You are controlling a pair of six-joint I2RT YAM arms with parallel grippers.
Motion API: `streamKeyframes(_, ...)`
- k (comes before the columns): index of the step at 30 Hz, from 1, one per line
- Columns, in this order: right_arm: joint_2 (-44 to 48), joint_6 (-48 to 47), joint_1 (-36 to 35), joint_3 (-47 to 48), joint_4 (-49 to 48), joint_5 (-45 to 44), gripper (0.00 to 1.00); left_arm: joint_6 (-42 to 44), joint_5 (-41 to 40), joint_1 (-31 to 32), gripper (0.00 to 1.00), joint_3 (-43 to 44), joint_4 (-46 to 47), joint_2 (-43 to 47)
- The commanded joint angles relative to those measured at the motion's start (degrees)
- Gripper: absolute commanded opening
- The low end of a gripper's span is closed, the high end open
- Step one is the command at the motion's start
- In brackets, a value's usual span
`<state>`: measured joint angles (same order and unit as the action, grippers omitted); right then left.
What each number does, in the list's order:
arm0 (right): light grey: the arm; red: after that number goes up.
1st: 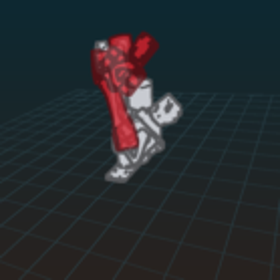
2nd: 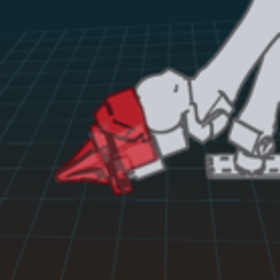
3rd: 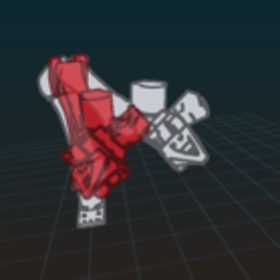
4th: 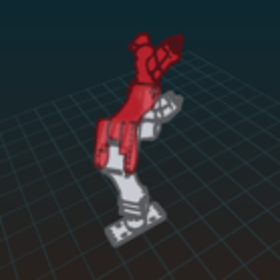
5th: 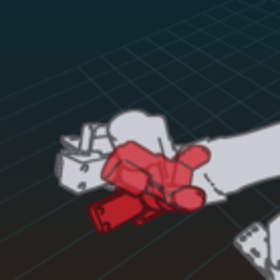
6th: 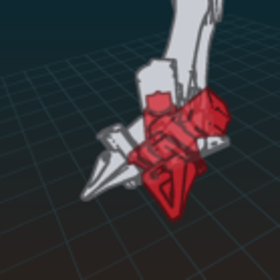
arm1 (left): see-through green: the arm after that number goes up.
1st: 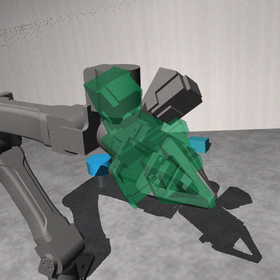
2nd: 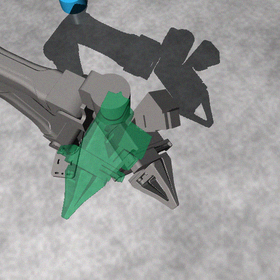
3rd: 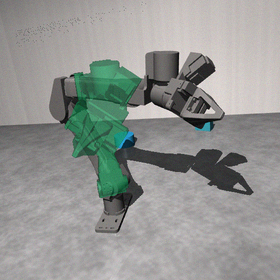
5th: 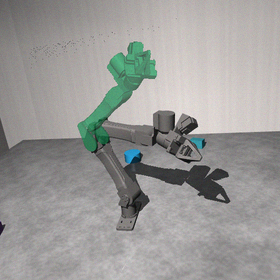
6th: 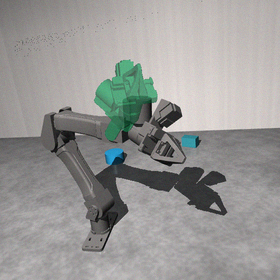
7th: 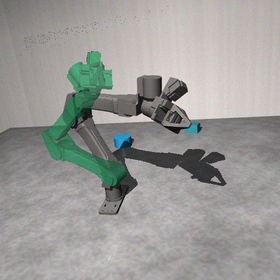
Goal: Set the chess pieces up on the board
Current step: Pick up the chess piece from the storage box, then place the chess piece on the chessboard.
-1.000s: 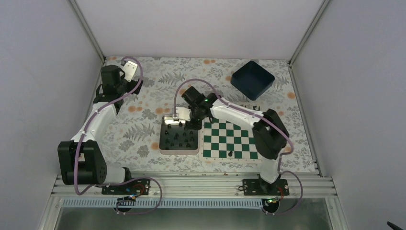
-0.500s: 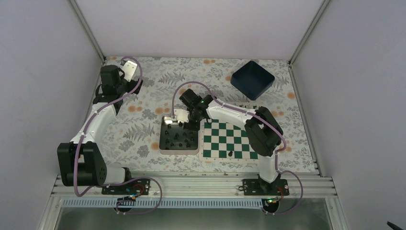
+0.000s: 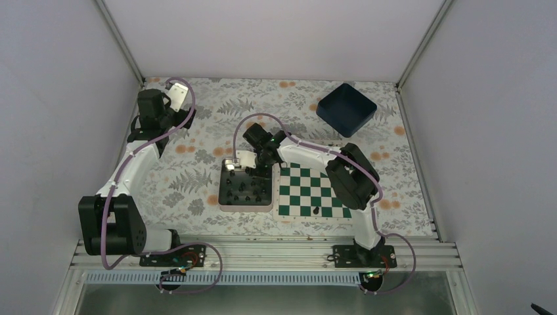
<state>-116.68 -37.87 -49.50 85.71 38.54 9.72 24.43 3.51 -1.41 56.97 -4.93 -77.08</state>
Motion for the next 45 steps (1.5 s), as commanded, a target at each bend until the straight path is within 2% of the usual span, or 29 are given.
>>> streamKeyframes(1,-1.27,0.16,-0.43,1.80,-0.45,-0.70,0.36,0.01,0.76,-0.26,1.00,0.47,0.97,1.51)
streamKeyframes(7,-0.55,0.14,-0.45,1.54,-0.38,-0.61,0.18,0.07,0.95,-0.26,1.00,0.33,1.24,1.84)
streamKeyframes(14,1.19,0.29,-0.51,1.82,0.41,-0.81,0.05,0.10,0.93,-0.26,1.00,0.18,1.24,2.00)
streamKeyframes(20,8.57,0.68,-0.28,0.59,3.00,-0.25,0.04,0.10,0.81,-0.25,1.00,0.29,1.15,1.84)
streamKeyframes(28,25.43,0.50,5.30,-9.07,7.55,0.04,0.04,0.27,-0.15,-0.24,1.00,0.22,1.33,2.06)
streamKeyframes(37,42.36,-4.90,21.54,-28.13,12.31,0.70,0.04,0.31,-0.27,-0.26,1.00,0.63,1.15,1.26)
streamKeyframes(41,48.23,-7.60,23.55,-37.95,11.01,-0.53,0.04,0.26,0.10,-0.25,1.00,0.90,0.90,0.49)
streamKeyframes(45,50.01,-9.43,23.55,-44.62,11.01,-0.20,0.04,0.25,0.51,-0.26,1.00,1.14,0.69,0.04)
